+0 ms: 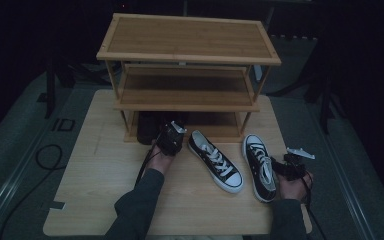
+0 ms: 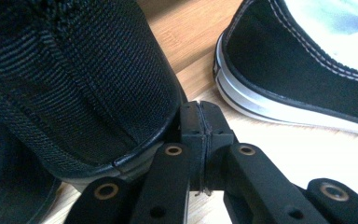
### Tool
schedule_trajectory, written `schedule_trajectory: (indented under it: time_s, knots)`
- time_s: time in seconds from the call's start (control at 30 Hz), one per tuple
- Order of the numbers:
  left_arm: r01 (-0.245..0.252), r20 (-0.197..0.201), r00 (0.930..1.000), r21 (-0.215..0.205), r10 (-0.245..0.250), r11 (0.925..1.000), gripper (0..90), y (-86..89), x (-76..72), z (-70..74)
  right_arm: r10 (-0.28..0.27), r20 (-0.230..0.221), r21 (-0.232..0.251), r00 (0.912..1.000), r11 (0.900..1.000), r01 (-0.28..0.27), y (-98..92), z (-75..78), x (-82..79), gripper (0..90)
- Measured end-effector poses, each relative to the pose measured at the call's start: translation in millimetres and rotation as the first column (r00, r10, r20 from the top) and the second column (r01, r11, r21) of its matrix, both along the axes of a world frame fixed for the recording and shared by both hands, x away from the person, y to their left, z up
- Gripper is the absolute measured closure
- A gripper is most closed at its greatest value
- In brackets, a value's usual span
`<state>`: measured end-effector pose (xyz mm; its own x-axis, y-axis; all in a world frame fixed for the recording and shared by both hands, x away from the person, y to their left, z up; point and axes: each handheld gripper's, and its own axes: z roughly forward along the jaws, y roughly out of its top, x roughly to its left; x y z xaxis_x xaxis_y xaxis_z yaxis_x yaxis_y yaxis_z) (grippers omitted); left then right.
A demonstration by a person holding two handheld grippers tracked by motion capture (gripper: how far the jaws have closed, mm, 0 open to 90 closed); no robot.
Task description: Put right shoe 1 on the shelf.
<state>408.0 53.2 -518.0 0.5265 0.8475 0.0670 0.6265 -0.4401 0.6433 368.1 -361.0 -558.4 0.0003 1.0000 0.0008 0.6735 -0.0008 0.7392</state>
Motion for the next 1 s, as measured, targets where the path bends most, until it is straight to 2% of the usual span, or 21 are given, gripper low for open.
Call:
schedule_trajectory:
  time_s: [0.1,0.17,0.27,0.37,0.43,0.47,0.57,0.6,0.7,0.87,1.0]
  knots:
    - [0.017,0.000,0.9999,-0.013,-0.017,0.9998,83.3,-2.0,-1.1,-0.5,0.000,0.000,0.000,1.0000,1.000,0.000,0.0,0.0,0.0,27.8]
    - [0.026,0.000,0.9997,-0.012,-0.026,0.9996,75.2,-2.7,-2.0,-0.6,0.000,0.000,0.000,1.0000,1.000,0.000,-0.1,0.0,0.0,27.7]
    - [0.060,-0.003,0.9982,-0.033,-0.060,0.9976,66.7,-3.5,-11.1,-1.1,0.001,0.000,0.001,1.0000,1.000,-0.001,-0.1,0.0,0.1,27.7]
    - [0.091,-0.001,0.9958,-0.062,-0.091,0.9939,63.3,0.9,-22.5,-1.2,0.001,0.000,0.000,1.0000,1.000,-0.001,-0.2,0.0,0.1,27.7]
    - [0.098,-0.002,0.9952,-0.065,-0.098,0.9931,61.4,2.5,-25.4,-1.6,0.001,0.000,0.000,1.0000,1.000,-0.001,-0.2,0.0,0.1,27.7]
    - [0.108,0.003,0.9941,-0.079,-0.108,0.9910,60.7,7.7,-33.6,-3.7,0.000,0.000,0.001,1.0000,1.000,0.000,-0.1,0.0,0.1,27.7]
    - [0.105,0.002,0.9944,-0.086,-0.106,0.9907,59.7,14.0,-41.0,-6.4,-0.001,0.000,0.002,1.0000,1.000,0.001,0.0,0.0,0.1,27.7]
    - [0.098,0.000,0.9951,-0.105,-0.099,0.9896,59.3,21.9,-47.5,-9.6,-0.001,0.000,0.002,1.0000,1.000,0.001,0.1,0.0,0.0,27.7]
    - [0.077,-0.008,0.9969,-0.120,-0.078,0.9898,58.4,34.5,-56.9,-15.1,-0.001,0.000,0.002,1.0000,1.000,0.001,0.1,0.0,0.0,27.7]
    - [0.047,-0.017,0.9986,-0.136,-0.050,0.9896,58.0,50.1,-65.8,-21.0,-0.001,0.000,0.002,1.0000,1.000,0.001,0.1,0.0,0.0,27.7]
    - [0.045,-0.017,0.9987,-0.136,-0.048,0.9897,57.6,59.1,-73.2,-23.6,-0.001,0.000,0.002,1.0000,1.000,0.001,0.1,0.0,0.0,27.7]
